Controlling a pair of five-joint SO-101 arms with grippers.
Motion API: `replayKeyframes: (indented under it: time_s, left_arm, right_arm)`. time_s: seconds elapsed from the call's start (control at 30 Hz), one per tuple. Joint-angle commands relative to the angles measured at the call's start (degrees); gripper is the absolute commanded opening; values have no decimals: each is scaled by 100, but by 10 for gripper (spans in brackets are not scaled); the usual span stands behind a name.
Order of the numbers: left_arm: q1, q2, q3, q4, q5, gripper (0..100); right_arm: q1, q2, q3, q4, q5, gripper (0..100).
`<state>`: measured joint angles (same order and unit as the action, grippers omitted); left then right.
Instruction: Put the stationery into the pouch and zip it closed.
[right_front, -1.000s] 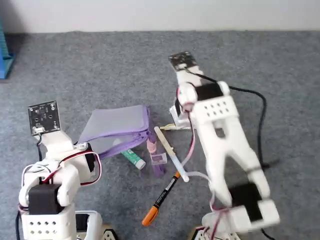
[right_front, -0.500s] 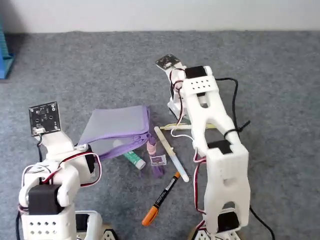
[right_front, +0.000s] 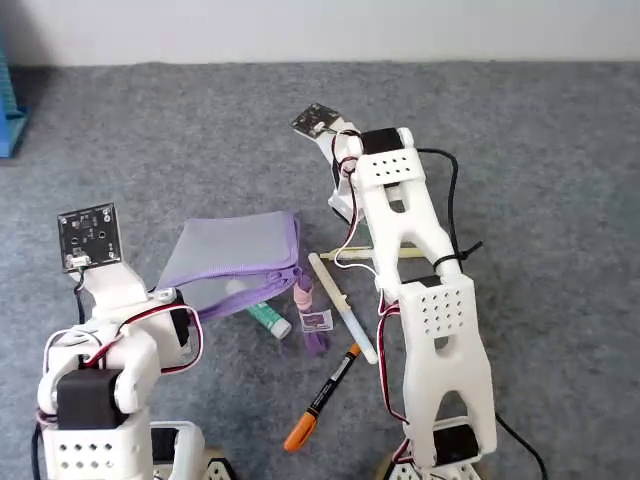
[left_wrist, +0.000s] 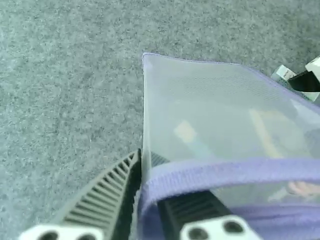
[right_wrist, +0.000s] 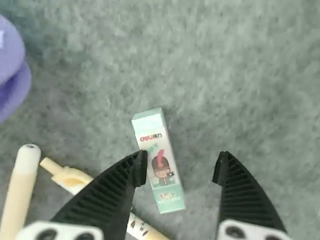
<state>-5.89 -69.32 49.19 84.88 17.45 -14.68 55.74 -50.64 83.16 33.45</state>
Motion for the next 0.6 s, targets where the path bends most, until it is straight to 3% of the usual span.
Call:
replayKeyframes:
  time_s: [0.0,0.07,0.57]
  left_arm:
    - [-26,-70,-321,18,70,13]
    - [-9,-70,-321,18,70,13]
    - [0,-70,-321,9,70,13]
  right_arm:
    - [-57,92,-123,84,290,64]
    - [-84,101,-105,189,501,5]
    - [-101,92,-123,303,598,181]
